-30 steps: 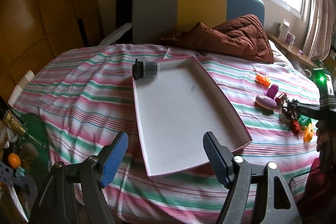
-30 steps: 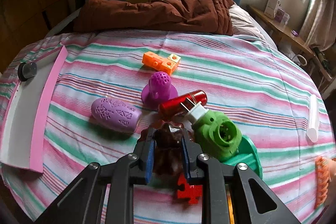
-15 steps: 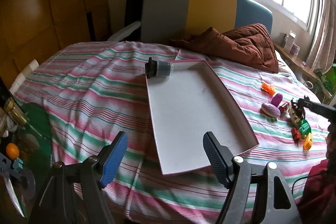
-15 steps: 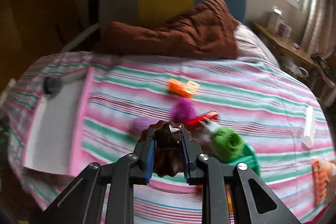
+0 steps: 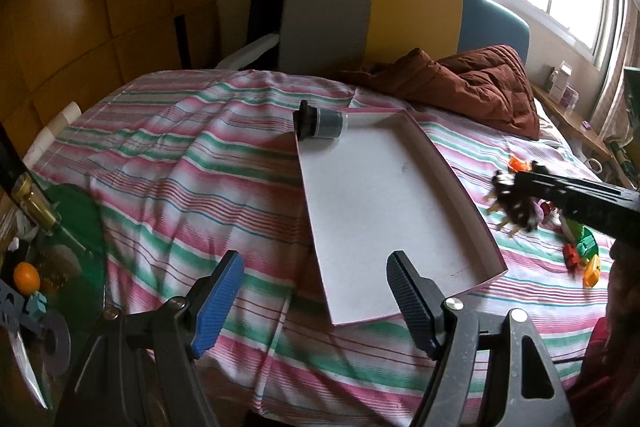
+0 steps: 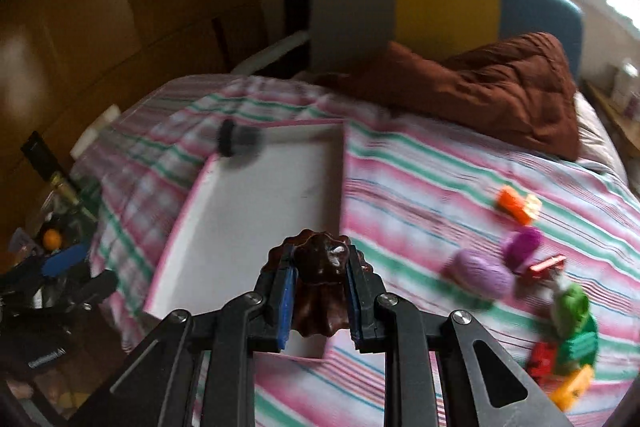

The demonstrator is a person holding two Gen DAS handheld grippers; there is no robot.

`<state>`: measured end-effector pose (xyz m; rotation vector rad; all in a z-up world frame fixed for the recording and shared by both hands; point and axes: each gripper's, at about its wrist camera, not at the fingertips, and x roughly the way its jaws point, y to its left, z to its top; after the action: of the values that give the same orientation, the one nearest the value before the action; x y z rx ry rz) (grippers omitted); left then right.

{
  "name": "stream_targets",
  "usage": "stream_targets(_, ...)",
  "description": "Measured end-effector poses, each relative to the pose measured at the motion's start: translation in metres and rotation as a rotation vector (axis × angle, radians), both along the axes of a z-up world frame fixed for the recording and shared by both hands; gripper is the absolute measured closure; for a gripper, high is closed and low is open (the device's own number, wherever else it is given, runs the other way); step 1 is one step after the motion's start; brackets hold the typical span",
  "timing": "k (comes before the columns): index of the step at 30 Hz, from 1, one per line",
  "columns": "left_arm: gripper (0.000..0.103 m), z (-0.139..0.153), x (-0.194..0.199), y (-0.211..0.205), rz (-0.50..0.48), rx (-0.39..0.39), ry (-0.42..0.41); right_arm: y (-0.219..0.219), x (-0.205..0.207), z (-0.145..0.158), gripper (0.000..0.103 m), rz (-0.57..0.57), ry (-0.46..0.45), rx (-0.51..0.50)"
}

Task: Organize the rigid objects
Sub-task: 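Carry the brown mold into the tray beside the cup and release it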

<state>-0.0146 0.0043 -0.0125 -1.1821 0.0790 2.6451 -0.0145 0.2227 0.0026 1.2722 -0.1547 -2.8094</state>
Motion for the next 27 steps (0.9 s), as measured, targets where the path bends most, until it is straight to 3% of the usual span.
stream_targets(10,0.028,-0.006,-0.004,-0.015,0.033,0.003,-0.01,-0.058,-0.039,-0.02,0.081,0.104,-0.055,-0.001)
stream_targets(23,0.028,-0.014,-0.016,-0.027,0.058,0.002,-0.033,-0.101,-0.133,-0.046,0.081,0.068,-0.108,0.073)
stream_targets(27,0.028,-0.015,-0.019,-0.031,0.07,0.0,-0.036,-0.115,-0.155,-0.058,0.079,0.086,-0.131,0.053)
